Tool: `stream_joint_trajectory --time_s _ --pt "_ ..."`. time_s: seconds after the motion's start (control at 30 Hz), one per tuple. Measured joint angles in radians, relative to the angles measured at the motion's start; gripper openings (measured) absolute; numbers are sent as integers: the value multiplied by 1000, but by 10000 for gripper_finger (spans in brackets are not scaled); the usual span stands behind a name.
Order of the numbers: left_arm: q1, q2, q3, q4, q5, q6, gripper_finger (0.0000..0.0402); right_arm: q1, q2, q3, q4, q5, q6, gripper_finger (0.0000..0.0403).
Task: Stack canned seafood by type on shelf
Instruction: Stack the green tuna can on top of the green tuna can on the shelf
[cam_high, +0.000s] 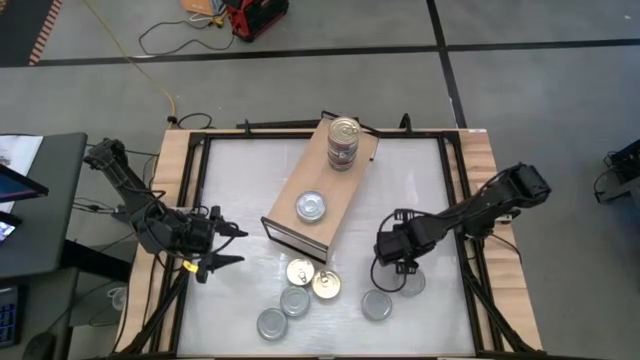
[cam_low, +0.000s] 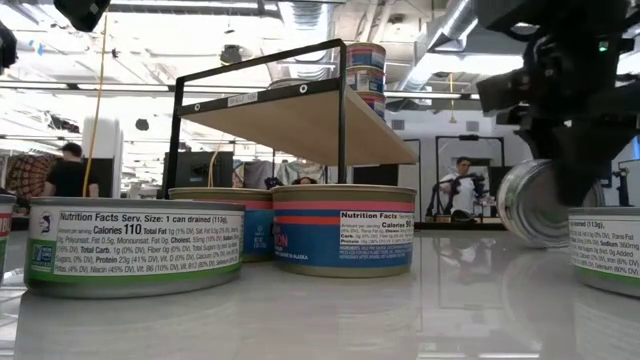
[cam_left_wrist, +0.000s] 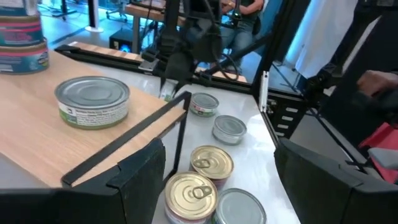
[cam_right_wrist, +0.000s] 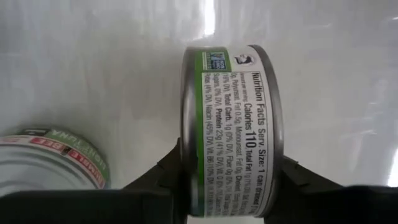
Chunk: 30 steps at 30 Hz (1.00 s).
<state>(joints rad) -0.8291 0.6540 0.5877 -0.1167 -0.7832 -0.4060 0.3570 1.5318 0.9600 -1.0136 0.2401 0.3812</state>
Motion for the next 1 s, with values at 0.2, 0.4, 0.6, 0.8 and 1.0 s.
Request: stream_joint_trajectory --time_s 0.2,0.4,0.6,0.8,1.0 --pt "6 0 0 30 -22 3 287 63 -59 78 -110 186 54 158" --pt "105 0 0 121 184 141 287 151 -89 205 -91 559 -110 158" --pt "291 0 0 214 526 293 287 154 -89 240 162 800 -453 172" --pt "433 7 0 212 820 350 287 91 -87 240 506 801 -844 160" --pt "473 6 -26 224 803 380 287 10 -73 240 744 668 -1093 175"
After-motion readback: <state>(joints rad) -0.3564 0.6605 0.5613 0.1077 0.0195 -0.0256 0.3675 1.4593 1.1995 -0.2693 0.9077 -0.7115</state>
